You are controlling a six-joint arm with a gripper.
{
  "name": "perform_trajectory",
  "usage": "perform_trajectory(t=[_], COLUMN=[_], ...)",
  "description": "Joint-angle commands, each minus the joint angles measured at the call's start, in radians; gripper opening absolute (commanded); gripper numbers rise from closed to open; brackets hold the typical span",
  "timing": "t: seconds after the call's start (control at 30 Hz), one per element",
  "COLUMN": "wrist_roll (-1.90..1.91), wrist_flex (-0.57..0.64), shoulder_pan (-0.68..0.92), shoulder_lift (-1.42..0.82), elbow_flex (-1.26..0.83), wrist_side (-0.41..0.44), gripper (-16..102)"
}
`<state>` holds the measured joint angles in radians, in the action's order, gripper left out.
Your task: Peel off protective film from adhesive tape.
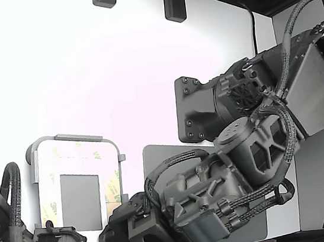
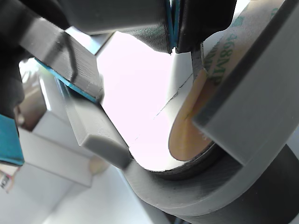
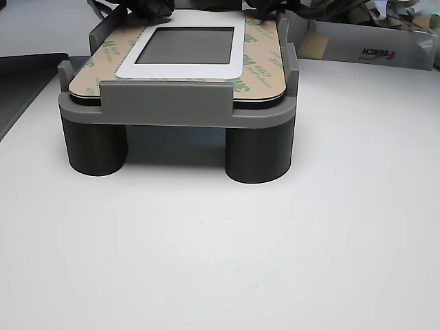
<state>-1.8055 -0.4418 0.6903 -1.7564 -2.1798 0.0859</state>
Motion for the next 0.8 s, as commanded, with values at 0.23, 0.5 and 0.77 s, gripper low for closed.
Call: perform_trajectory(t=[0.23, 0.5, 0.77], wrist_roll=[0.0, 0.018, 0.028], wrist_flex=[-0.008, -0.018, -0.055], shoulder_pan=[-0.006, 0.006, 0.015], shoulder_lift=[-0.018, -0.015, 0.005], elbow_flex=[0.008, 0.02, 0.067], wrist_side=[0.003, 0.011, 0.017], gripper=[-11, -11, -11])
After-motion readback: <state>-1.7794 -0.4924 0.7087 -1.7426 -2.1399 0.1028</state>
